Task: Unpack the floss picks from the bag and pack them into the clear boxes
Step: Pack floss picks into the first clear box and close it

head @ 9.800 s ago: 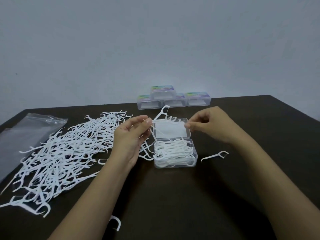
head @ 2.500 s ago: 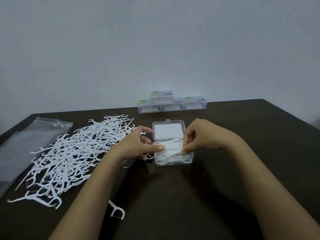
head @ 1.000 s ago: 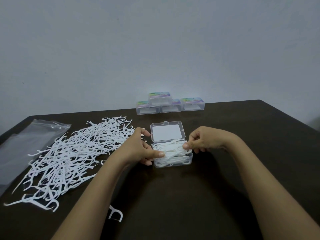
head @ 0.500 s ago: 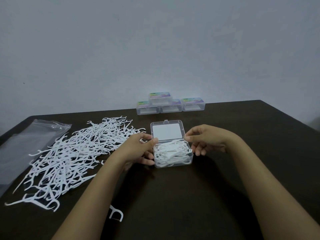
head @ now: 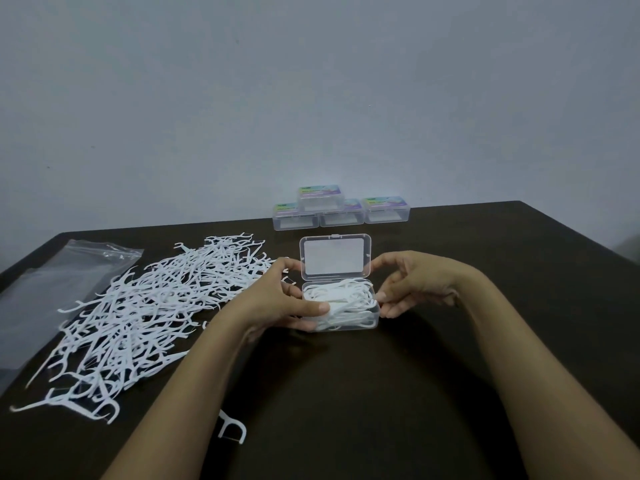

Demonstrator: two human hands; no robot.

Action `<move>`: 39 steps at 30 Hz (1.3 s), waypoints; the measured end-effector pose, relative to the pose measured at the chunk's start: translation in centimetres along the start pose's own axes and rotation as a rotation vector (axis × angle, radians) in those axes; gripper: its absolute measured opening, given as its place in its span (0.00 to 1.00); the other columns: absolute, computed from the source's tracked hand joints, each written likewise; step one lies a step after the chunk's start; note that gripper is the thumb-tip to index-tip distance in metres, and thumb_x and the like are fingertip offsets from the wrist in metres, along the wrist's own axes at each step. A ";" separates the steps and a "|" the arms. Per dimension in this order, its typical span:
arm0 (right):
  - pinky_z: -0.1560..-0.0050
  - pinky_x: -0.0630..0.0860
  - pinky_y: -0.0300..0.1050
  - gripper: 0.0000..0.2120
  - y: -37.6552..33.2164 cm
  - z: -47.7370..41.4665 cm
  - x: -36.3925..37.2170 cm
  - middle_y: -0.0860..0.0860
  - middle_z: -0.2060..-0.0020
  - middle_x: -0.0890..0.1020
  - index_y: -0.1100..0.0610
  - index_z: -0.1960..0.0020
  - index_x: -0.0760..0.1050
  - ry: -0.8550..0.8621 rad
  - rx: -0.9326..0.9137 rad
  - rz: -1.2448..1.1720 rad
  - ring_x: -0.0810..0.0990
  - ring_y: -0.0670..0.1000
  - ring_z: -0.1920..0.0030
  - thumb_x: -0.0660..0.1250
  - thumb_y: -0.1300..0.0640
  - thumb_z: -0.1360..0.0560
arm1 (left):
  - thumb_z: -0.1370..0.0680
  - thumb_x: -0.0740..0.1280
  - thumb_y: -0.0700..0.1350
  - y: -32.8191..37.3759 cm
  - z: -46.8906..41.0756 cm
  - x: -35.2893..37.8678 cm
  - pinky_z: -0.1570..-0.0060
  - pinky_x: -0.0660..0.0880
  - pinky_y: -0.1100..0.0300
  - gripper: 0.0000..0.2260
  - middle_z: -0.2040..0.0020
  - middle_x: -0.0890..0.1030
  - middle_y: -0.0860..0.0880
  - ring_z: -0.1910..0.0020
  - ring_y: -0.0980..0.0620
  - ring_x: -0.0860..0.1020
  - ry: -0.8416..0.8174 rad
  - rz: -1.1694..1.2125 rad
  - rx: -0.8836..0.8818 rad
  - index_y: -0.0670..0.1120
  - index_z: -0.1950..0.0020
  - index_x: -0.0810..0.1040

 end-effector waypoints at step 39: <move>0.66 0.79 0.37 0.18 -0.8 0.1 1.0 0.56 0.58 0.80 0.51 0.44 0.70 -0.012 -0.026 0.146 0.79 0.48 0.67 0.71 0.60 0.30 | 0.33 0.75 0.35 0.8 0.1 0.2 0.70 0.73 0.70 0.15 0.55 0.72 0.46 0.65 0.54 0.73 -0.010 -0.415 0.158 0.48 0.58 0.71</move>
Point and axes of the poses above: each hand's wrist, its own z-axis away from the middle knuckle, its own x-axis out of the palm, y = z × x, the point moved 5 cm from there along -z, towards the middle knuckle
